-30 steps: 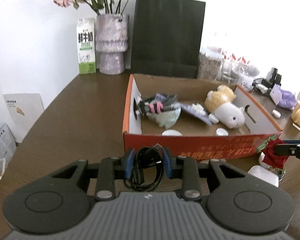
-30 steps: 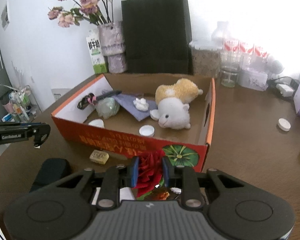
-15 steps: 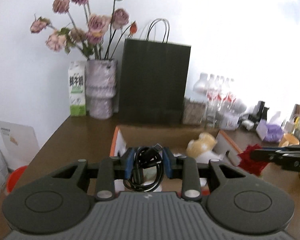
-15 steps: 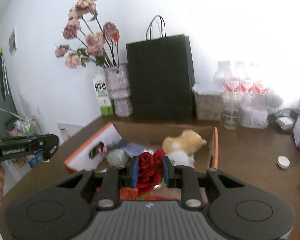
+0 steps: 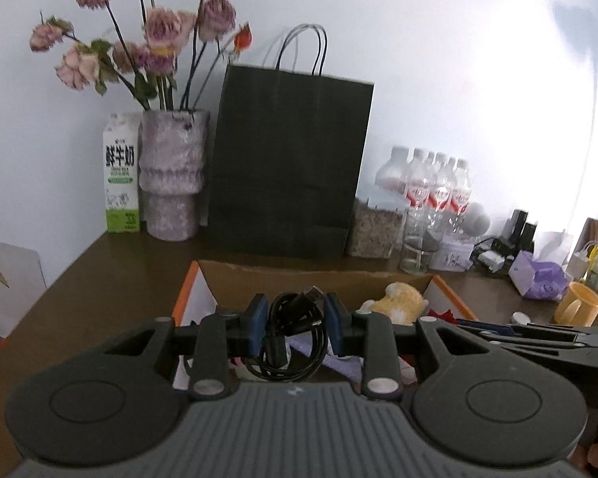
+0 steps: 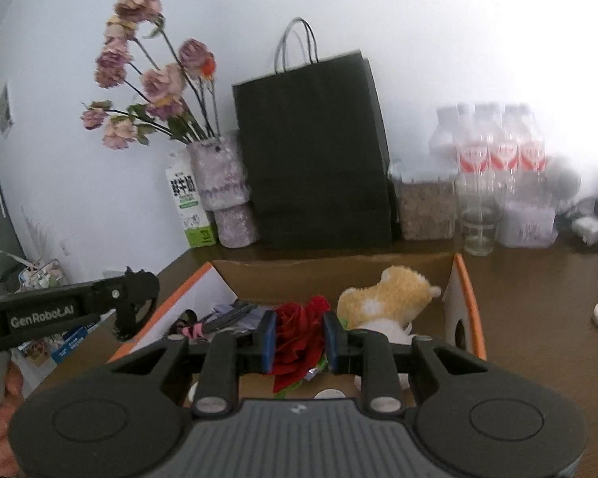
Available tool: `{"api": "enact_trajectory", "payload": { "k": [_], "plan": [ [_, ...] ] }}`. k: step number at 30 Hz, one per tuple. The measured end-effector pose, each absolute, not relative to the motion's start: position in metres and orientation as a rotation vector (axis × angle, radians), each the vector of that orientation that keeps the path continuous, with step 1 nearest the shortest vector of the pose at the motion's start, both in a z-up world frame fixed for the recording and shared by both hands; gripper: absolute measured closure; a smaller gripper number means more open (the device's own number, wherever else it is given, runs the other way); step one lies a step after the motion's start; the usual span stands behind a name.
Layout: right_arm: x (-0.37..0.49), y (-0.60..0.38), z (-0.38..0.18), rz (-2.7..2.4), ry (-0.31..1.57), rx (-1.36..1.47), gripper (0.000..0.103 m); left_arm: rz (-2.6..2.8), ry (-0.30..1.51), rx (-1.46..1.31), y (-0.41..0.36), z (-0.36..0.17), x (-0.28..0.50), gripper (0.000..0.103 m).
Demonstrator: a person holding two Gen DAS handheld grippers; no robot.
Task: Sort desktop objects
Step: 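Lift the black cable and red rose and carry them into the box, then open both grippers to drop the cable and rose in the box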
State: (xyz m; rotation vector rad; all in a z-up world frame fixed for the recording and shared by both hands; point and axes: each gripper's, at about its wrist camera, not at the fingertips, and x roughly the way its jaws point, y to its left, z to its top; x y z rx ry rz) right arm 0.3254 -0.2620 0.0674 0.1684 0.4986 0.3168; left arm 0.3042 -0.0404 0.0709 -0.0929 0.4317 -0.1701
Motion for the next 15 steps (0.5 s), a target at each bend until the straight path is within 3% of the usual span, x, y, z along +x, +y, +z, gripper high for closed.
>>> {"api": "enact_trajectory", "payload": {
  "k": [15],
  "plan": [
    [0.34,-0.244,0.028,0.294,0.576,0.052,0.08,-0.191,0.575,0.02,-0.055,0.017,0.333,0.071]
  ]
}}
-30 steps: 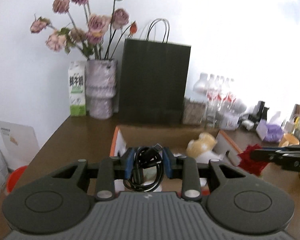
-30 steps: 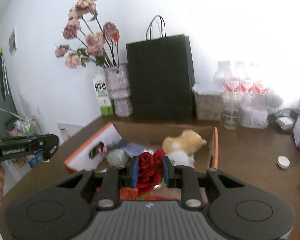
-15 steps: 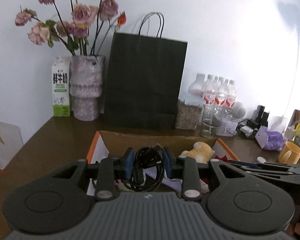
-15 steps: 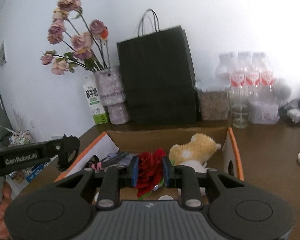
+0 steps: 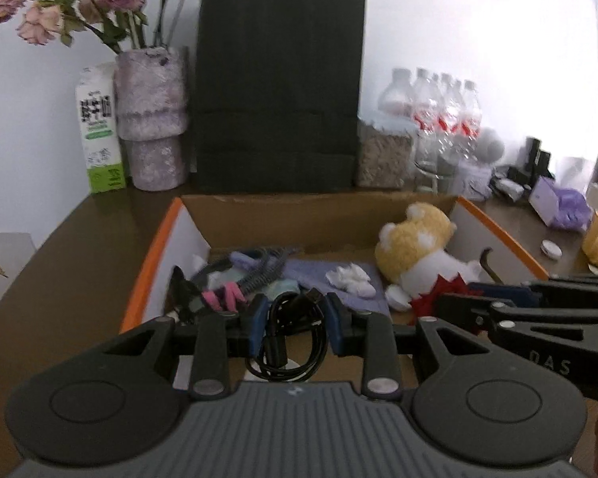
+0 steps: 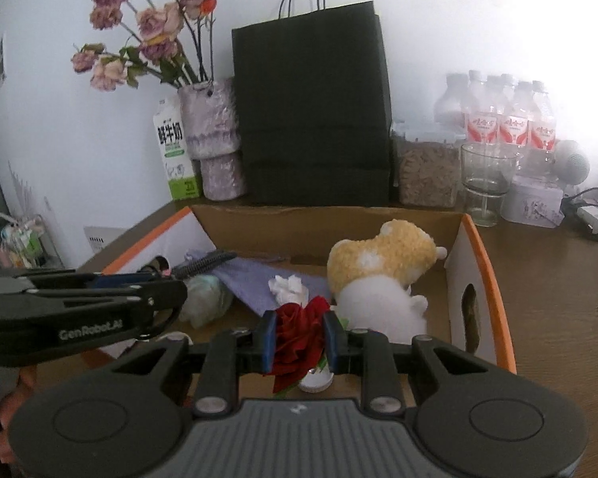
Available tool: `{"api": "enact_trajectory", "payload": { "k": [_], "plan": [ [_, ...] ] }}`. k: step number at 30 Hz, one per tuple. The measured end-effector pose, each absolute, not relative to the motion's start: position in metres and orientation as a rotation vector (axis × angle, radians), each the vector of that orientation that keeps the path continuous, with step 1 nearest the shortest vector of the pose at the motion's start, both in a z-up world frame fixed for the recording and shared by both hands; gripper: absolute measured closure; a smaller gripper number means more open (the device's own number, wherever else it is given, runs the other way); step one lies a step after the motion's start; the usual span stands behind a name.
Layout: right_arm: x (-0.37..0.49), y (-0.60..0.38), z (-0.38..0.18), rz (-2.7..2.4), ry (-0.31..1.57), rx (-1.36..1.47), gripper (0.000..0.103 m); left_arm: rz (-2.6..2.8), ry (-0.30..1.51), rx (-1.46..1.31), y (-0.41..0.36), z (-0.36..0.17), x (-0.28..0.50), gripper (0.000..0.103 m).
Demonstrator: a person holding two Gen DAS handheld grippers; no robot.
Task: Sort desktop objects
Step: 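Open both grippers to drop the cable and rose in the box, then withdraw both grippers from the box toward the table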
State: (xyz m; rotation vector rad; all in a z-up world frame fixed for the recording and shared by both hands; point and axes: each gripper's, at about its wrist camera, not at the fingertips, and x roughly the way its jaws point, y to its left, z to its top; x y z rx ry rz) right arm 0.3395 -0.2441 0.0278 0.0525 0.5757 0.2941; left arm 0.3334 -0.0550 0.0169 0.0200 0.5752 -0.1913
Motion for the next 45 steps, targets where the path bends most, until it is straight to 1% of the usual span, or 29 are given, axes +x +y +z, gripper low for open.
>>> {"api": "enact_trajectory", "payload": {
  "k": [4,5,6,7,8,9,10,11,12,14,19,33,45],
  "plan": [
    [0.338,-0.242,0.027,0.289,0.581,0.036,0.077,-0.174,0.601,0.046,-0.061,0.011,0.336,0.07],
    [0.337,-0.241,0.027,0.287,0.58,0.028,0.073,-0.162,0.602,0.048,-0.061,0.01,0.336,0.068],
    [0.335,-0.24,0.028,0.282,0.576,0.021,0.07,-0.153,0.598,0.049,-0.06,0.011,0.335,0.058],
    [0.334,-0.24,0.029,0.28,0.572,0.015,0.067,-0.142,0.59,0.05,-0.06,0.012,0.333,0.05],
    [0.333,-0.24,0.03,0.278,0.571,0.012,0.057,-0.129,0.577,0.053,-0.059,0.015,0.331,0.034],
    [0.331,-0.24,0.031,0.275,0.567,0.01,0.041,-0.114,0.555,0.058,-0.059,0.018,0.328,0.02],
    [0.329,-0.241,0.033,0.269,0.557,0.008,0.035,-0.09,0.531,0.065,-0.059,0.021,0.324,0.017],
    [0.327,-0.242,0.035,0.254,0.546,0.006,0.021,-0.062,0.509,0.073,-0.058,0.024,0.322,0.009],
    [0.325,-0.243,0.037,0.24,0.534,0.004,0.011,-0.037,0.492,0.075,-0.058,0.026,0.32,0.0],
    [0.322,-0.248,0.042,0.223,0.516,0.013,0.0,-0.018,0.457,0.059,-0.054,0.031,0.316,0.0],
    [0.316,-0.252,0.05,0.219,0.49,0.023,0.0,-0.029,0.43,0.035,-0.052,0.039,0.31,0.0],
    [0.314,-0.25,0.053,0.209,0.49,0.001,0.0,-0.027,0.42,0.045,-0.053,0.043,0.305,0.0],
    [0.281,-0.249,0.074,0.2,0.441,-0.024,0.0,-0.017,0.381,0.047,-0.045,0.062,0.272,0.0]
  ]
}}
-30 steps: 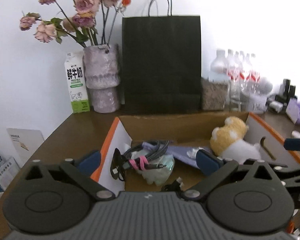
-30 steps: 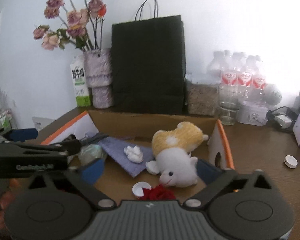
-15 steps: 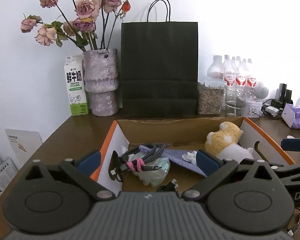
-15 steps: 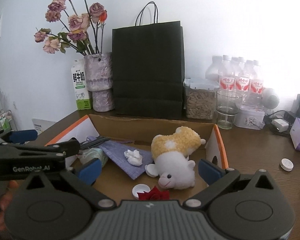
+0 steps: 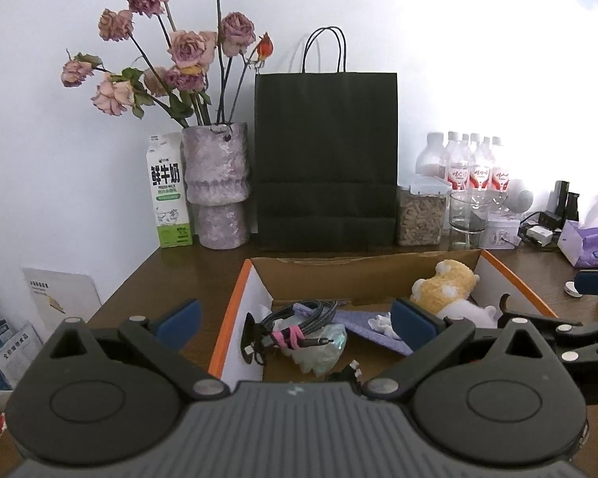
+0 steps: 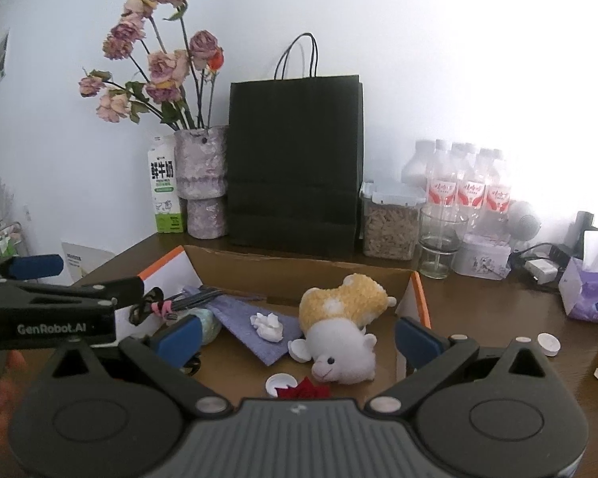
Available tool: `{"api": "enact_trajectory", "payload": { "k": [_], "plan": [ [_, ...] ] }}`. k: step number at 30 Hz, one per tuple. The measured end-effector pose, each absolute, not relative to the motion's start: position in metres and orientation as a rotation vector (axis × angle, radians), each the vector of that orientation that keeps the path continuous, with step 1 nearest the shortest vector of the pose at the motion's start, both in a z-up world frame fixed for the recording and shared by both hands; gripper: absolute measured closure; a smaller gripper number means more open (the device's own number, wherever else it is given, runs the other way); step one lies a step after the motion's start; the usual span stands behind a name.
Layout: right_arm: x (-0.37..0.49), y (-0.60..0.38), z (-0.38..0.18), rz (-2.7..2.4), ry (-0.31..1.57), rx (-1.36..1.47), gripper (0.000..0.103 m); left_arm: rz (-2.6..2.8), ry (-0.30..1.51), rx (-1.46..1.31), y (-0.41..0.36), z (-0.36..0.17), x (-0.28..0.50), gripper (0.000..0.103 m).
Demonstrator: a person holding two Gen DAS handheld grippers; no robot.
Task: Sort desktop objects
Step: 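Withdraw both grippers from the box toward the table, then grasp the black zip pouch with the left gripper while right grasps the white plastic box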
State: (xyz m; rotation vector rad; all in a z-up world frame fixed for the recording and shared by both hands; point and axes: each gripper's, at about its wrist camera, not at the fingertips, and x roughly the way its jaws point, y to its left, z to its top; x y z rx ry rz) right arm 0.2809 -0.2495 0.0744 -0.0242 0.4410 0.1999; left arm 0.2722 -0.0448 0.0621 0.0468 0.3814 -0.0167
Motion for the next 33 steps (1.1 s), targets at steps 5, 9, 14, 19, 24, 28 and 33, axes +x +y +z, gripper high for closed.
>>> {"api": "enact_trajectory", "payload": {
  "k": [5,9,14,19,24,28,33],
  "plan": [
    [0.258,-0.25,0.079,0.194,0.437,-0.03,0.0,-0.011,0.378,0.047,-0.041,0.066,0.248,0.0],
    [0.236,-0.249,0.081,0.199,0.433,-0.038,0.0,-0.008,0.376,0.046,-0.039,0.068,0.227,0.0],
    [0.207,-0.249,0.078,0.206,0.438,-0.046,0.0,-0.008,0.392,0.043,-0.036,0.064,0.199,0.0],
    [0.181,-0.249,0.069,0.211,0.456,-0.051,0.0,-0.001,0.425,0.035,-0.033,0.052,0.176,0.0],
    [0.159,-0.252,0.055,0.213,0.468,-0.05,0.0,0.007,0.46,0.026,-0.03,0.038,0.159,0.0],
    [0.145,-0.255,0.044,0.211,0.484,-0.044,0.0,0.002,0.5,0.019,-0.032,0.028,0.15,0.0],
    [0.134,-0.264,0.035,0.207,0.5,-0.027,0.0,-0.017,0.551,0.012,-0.038,0.02,0.142,0.0]
  ]
}}
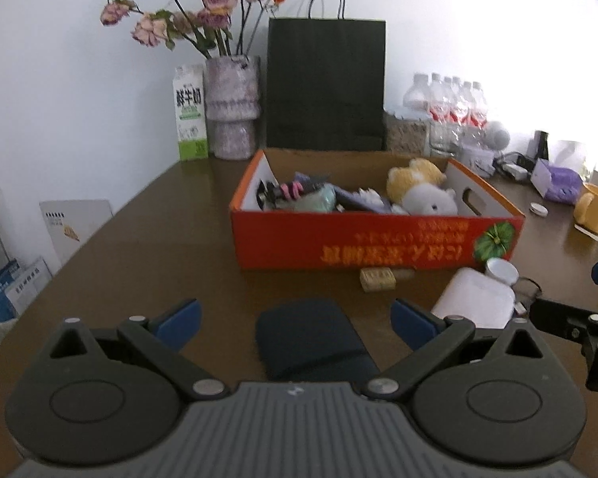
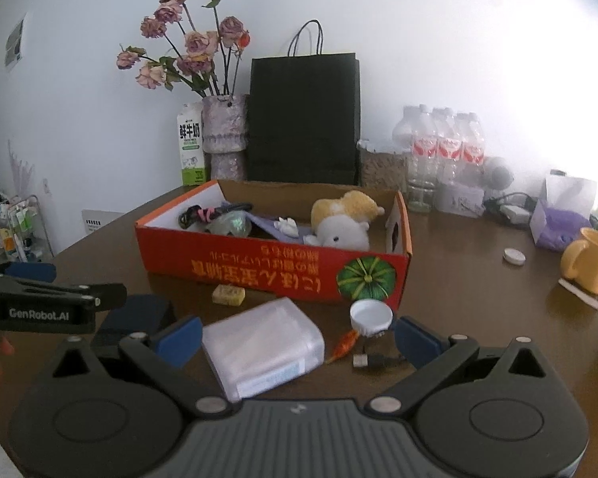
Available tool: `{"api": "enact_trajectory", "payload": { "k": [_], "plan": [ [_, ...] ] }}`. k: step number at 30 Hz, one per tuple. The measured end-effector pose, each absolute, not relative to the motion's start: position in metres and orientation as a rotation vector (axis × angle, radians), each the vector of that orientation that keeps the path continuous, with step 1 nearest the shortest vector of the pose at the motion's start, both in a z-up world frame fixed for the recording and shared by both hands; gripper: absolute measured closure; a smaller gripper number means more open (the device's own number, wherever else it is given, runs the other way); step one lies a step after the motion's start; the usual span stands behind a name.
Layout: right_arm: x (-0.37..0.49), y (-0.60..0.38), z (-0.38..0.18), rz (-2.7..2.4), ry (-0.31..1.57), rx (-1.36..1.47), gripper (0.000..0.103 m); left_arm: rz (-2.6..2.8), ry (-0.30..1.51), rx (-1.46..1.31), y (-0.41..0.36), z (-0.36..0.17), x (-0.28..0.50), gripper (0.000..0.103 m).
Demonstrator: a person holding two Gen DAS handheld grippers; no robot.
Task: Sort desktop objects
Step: 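Grasp the black zip pouch with the left gripper while right grasps the white plastic box, then lift the black pouch and white plastic box and carry them over the box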
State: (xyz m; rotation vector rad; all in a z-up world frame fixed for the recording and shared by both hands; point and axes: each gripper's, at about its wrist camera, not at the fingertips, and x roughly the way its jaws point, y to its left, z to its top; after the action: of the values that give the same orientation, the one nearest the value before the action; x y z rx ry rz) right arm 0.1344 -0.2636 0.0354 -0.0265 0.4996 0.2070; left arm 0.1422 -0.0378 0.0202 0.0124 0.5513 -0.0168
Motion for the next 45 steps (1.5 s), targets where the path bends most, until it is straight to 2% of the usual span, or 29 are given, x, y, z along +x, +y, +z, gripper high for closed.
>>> {"api": "enact_trajectory", "payload": {
  "k": [20,22,24,30,35,45],
  "plan": [
    [0.142,-0.289,-0.003,0.217,0.596,0.017,0.0,0.072,0.759,-0.009,-0.052,-0.031,0.183,0.0],
    [0.144,-0.288,-0.004,0.216,0.602,0.013,0.0,0.063,0.758,-0.026,-0.05,-0.032,0.184,0.004],
    [0.146,-0.287,-0.004,0.216,0.605,0.01,0.0,0.052,0.742,-0.025,-0.049,-0.03,0.183,0.019],
    [0.15,-0.279,-0.005,0.223,0.615,-0.002,0.0,0.011,0.72,-0.017,-0.044,-0.026,0.183,0.031],
    [0.15,-0.27,-0.003,0.225,0.618,-0.024,0.0,-0.019,0.707,-0.013,-0.039,-0.023,0.182,0.035],
    [0.154,-0.254,0.009,0.2,0.619,-0.016,0.0,-0.061,0.65,-0.006,-0.015,-0.012,0.179,0.035]
  ]
}}
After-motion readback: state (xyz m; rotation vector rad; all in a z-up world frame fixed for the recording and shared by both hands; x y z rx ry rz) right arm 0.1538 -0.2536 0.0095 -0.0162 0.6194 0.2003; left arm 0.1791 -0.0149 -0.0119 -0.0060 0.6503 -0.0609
